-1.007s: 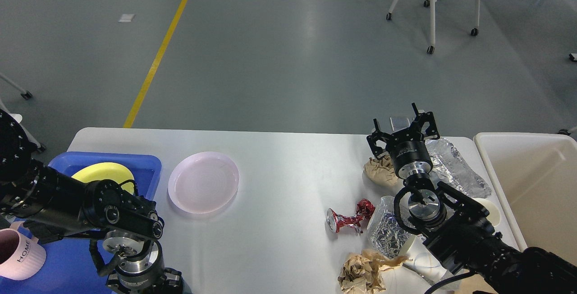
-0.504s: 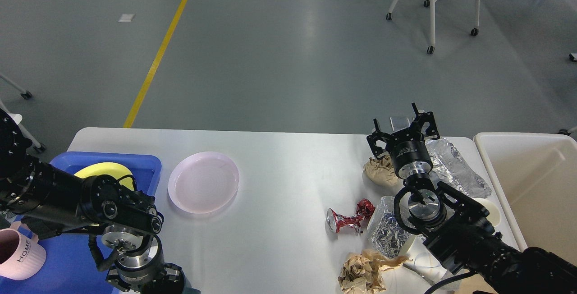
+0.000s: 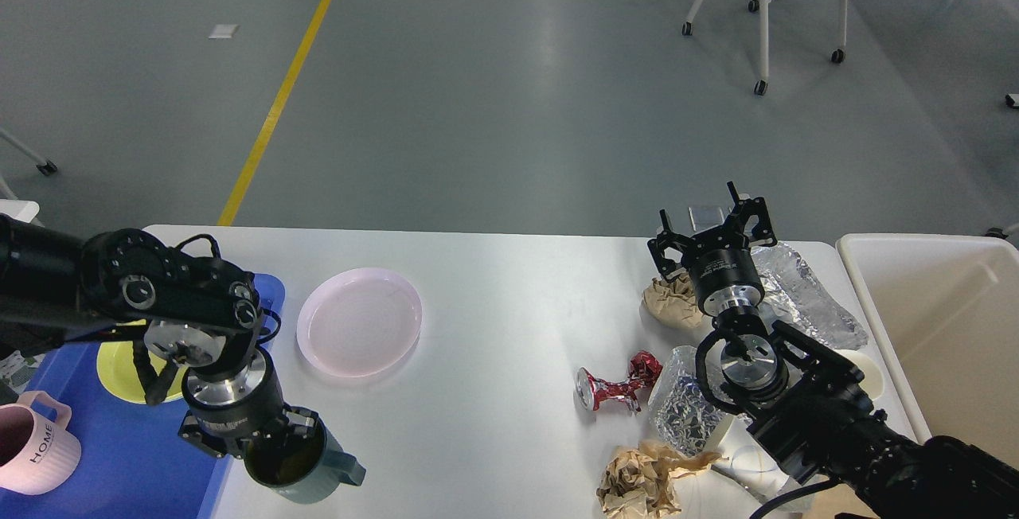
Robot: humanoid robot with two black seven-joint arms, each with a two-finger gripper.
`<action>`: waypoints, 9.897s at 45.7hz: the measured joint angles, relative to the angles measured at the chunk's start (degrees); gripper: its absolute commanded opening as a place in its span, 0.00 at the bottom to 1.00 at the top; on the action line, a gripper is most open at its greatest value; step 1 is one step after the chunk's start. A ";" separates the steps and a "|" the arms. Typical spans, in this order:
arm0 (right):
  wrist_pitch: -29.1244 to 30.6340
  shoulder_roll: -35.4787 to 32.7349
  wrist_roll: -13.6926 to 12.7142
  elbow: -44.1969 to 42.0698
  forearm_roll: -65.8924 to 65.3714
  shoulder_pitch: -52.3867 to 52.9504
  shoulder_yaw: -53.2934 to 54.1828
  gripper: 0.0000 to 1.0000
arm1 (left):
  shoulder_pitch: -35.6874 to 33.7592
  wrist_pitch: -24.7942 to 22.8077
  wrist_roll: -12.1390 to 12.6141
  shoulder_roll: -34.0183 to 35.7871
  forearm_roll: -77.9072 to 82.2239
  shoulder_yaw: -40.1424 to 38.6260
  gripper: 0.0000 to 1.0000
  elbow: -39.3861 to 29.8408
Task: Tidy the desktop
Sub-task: 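Lift the dark mug and place it beside the pink mug, then reach the left gripper to the pink plate edge and grasp it, then lift the pink plate and carry it over the blue tray, then lower the pink plate onto the yellow plate and release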
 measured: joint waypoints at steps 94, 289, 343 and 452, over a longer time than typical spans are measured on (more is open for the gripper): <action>0.00 -0.07 0.00 0.01 0.00 0.00 0.00 1.00 | 17.95 4.86 -0.82 14.55 4.13 4.40 0.34 19.70; 0.00 -0.09 -0.02 0.09 0.00 0.00 0.00 1.00 | 33.78 49.59 1.57 -10.43 -17.89 -28.78 0.17 33.73; 0.00 -0.08 -0.01 0.00 0.00 0.00 0.00 1.00 | 33.17 48.78 4.53 -10.10 -17.34 -28.24 0.00 33.45; 0.00 -0.09 -0.01 0.00 0.00 -0.10 0.00 1.00 | 29.42 13.16 10.72 18.90 3.07 -27.09 0.05 39.43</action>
